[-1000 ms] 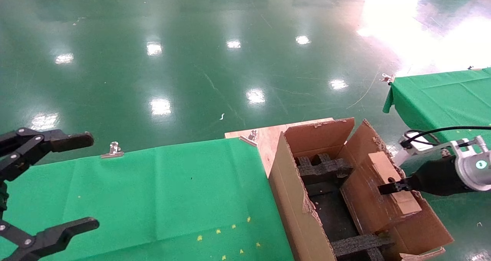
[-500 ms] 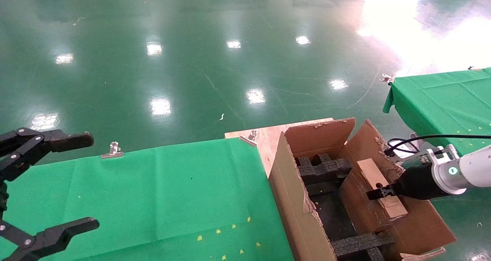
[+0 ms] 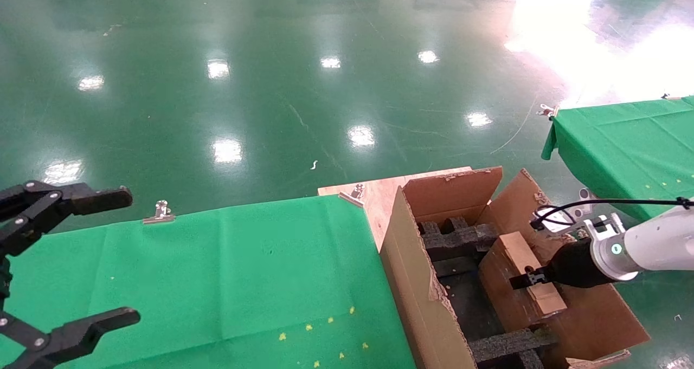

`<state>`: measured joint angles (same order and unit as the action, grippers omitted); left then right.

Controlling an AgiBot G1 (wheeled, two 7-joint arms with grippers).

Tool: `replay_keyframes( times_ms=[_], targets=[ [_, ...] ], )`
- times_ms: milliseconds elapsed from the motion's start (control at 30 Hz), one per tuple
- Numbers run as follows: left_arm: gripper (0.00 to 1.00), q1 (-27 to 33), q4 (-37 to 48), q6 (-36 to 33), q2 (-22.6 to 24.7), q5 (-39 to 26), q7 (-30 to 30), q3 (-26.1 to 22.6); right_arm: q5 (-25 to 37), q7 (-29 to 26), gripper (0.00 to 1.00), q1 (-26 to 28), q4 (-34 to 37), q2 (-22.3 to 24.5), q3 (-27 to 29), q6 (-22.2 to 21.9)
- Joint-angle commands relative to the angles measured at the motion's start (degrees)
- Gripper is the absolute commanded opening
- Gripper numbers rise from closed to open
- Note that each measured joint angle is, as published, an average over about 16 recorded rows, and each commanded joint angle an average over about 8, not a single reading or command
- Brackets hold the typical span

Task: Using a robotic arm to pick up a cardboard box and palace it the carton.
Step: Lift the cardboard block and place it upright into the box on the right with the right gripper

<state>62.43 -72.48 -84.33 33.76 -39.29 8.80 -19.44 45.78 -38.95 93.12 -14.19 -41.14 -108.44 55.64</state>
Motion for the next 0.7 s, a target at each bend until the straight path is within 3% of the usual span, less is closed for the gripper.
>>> replay_keyframes(
  times_ms=[33,300,700],
  targets=[
    [1.00,0.0,0.0,0.0,0.0,0.0,0.0,0.0,-0.4,0.5,0.03,-0.7,1.4,-0.8,0.2,0.3],
    [1.00,0.0,0.0,0.0,0.0,0.0,0.0,0.0,-1.0,1.5,0.98,-1.6,3.9,-2.2,0.5,1.4],
    [1.00,0.0,0.0,0.0,0.0,0.0,0.0,0.0,-0.8,1.2,1.00,-1.1,3.5,-1.9,0.4,1.5]
  ],
)
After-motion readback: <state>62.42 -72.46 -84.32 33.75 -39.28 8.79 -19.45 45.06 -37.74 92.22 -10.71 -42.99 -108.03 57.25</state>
